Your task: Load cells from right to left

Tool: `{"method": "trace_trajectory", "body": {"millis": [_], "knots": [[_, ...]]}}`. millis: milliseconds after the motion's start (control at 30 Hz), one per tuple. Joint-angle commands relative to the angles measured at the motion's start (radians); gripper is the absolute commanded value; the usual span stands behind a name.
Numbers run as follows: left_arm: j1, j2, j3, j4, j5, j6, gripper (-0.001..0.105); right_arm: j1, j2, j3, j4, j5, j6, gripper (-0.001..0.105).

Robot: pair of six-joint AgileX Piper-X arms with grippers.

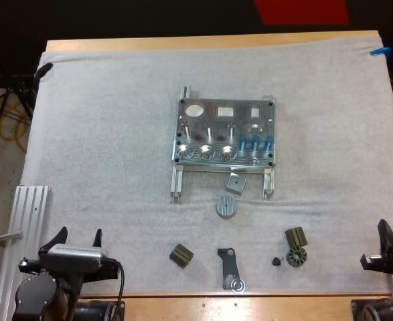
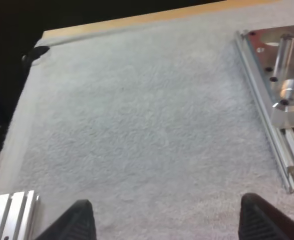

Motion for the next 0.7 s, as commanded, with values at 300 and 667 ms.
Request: {"method": "trace_trajectory", "body": {"millis": [300,667], "knots": [[0.003,-0.124,0.001,-0.019,0.013,-0.002,0.06,-0.006,-0.007,0.025,-0.04,-0.116,-0.04,0.036],[0.003,-0.124,0.001,-0.019,0.013,-0.002,0.06,-0.006,-0.007,0.025,-0.038,-0.122,-0.06,0.036]]}}
